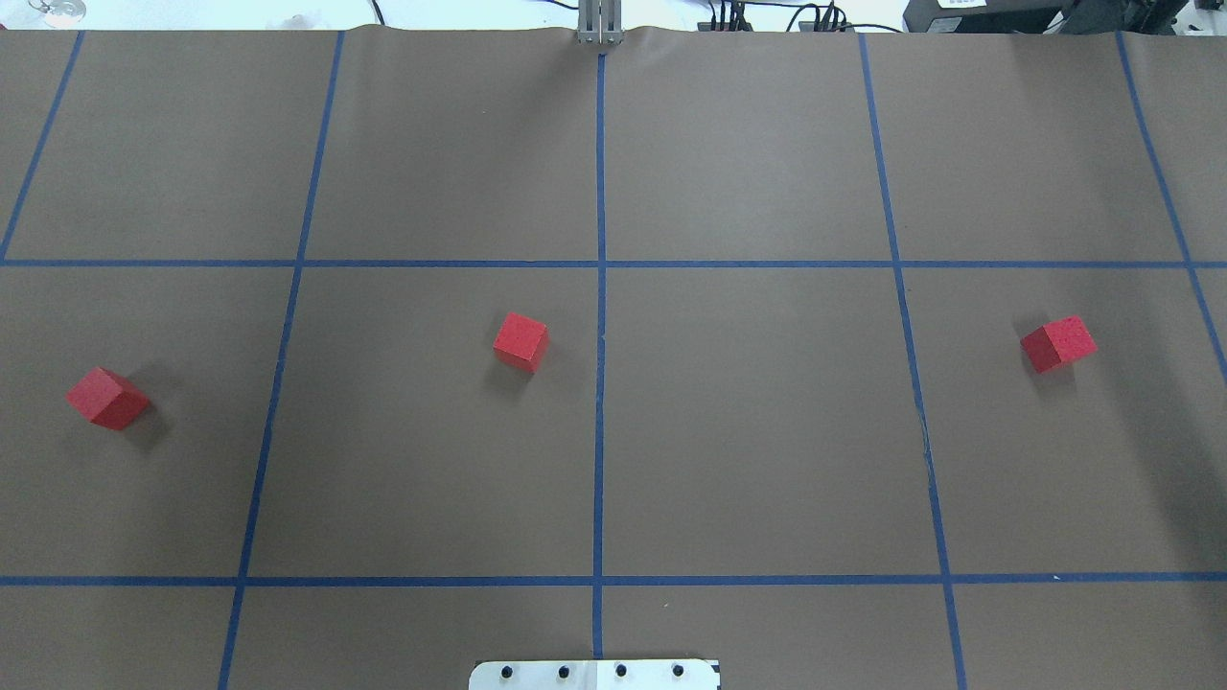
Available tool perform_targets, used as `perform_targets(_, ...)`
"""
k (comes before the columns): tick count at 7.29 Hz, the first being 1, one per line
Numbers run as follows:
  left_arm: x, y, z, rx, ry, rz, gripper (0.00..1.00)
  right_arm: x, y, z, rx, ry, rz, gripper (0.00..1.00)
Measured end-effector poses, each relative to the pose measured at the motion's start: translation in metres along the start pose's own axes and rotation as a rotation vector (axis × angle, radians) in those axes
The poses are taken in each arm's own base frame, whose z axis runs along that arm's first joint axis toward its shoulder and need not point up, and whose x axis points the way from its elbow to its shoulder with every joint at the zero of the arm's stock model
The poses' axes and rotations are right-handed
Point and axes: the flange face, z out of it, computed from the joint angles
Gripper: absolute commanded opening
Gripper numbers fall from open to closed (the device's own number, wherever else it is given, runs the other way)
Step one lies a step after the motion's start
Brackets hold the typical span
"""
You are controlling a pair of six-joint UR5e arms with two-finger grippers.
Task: Form red blocks into L shape at center
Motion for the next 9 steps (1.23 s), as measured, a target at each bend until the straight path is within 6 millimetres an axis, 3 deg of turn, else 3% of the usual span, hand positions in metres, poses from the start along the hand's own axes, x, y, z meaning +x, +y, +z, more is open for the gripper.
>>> perform_targets(2,0.115,-0.065,0.021,0.020,0.048,-0.075,1.00,-0.007,-0.006,-0.006,0.013,0.001,-0.011,0.99)
perform_targets(5,0.306,-0.113,0.048,0.031,0.154,-0.265,1.00,-0.018,-0.024,-0.017,0.037,0.005,-0.027,0.99)
perform_targets(7,0.421,-0.106,0.083,0.076,0.137,-0.302,1.00,-0.014,-0.025,-0.013,0.050,0.006,-0.041,0.99)
perform_targets(9,0.476,-0.094,0.120,0.108,0.119,-0.275,1.00,-0.013,-0.026,-0.012,0.065,0.009,-0.059,0.99)
